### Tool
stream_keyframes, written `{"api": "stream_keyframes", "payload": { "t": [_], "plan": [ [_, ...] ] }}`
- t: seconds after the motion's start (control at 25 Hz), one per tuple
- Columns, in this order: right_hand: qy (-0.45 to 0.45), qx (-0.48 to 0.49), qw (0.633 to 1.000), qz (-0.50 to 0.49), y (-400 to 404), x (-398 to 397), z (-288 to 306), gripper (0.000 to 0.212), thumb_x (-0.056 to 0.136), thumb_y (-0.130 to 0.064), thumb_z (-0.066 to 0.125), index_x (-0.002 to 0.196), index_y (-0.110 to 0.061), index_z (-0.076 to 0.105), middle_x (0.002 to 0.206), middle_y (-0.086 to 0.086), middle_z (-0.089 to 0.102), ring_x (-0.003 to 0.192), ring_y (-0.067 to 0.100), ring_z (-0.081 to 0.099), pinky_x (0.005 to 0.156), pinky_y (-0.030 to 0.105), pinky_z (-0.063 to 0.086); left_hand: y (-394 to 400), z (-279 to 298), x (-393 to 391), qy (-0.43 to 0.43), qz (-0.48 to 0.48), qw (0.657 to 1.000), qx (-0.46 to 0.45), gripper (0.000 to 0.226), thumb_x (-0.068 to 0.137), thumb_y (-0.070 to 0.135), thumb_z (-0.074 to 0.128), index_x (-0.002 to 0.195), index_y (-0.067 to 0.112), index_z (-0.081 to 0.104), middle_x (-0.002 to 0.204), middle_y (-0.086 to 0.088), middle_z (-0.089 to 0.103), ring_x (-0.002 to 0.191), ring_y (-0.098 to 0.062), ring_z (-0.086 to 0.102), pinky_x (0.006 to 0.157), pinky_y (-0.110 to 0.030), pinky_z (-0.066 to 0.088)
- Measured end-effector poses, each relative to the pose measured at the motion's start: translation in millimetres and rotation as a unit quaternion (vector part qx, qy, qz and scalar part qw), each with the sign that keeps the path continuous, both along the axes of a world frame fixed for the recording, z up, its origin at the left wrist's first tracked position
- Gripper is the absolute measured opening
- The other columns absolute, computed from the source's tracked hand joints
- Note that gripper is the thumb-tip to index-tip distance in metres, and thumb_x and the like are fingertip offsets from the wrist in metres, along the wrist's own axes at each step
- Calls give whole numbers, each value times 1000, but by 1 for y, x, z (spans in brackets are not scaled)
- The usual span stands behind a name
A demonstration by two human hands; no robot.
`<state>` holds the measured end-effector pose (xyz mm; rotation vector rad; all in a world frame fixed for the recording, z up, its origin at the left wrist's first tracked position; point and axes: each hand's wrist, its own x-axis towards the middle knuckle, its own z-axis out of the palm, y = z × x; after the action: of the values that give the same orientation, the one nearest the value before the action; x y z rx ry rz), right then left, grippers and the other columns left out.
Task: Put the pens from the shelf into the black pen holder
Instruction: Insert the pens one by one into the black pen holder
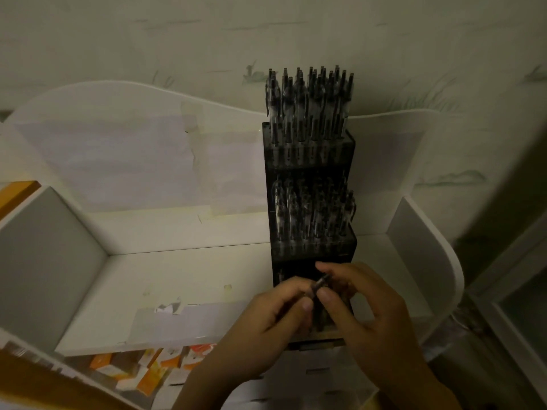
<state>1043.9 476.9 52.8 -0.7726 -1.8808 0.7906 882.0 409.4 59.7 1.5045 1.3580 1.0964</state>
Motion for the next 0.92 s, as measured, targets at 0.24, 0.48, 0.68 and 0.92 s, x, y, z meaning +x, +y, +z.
{"api": "stream_keyframes", "payload": {
  "t": [0.24,0.48,0.68,0.92],
  "plan": [
    [128,-131,983,-18,-1,15,24,11,80,-23,65,85,-27,74,88,-10,74,87,5,69,76,16,54,0,0,4,81,73,994,27,25,96,23,56,116,37,63,106,16,66,102,-5,62,87,-24,52],
    [-22,35,995,-96,13,33,25,14,83,-26,70,95,-19,73,86,-19,70,87,-9,62,79,1,43,-5,10,-10,245,151,951,116,52,90,41,61,137,45,40,133,30,46,123,10,43,99,-8,37],
    [-82,64,991,-84,26,25,-16,14,83,-20,69,95,-13,74,84,-14,66,87,-16,58,78,-3,39,-2,17,-9,269,168,939,134,58,90,46,58,142,46,32,141,28,40,132,5,37,108,-20,37],
    [-124,29,991,-48,36,21,-49,12,82,-16,73,95,-15,74,85,-8,68,77,2,62,72,0,40,-3,18,-4,262,178,938,140,56,89,48,57,140,47,33,139,29,42,130,6,39,106,-19,37]
  ]
}}
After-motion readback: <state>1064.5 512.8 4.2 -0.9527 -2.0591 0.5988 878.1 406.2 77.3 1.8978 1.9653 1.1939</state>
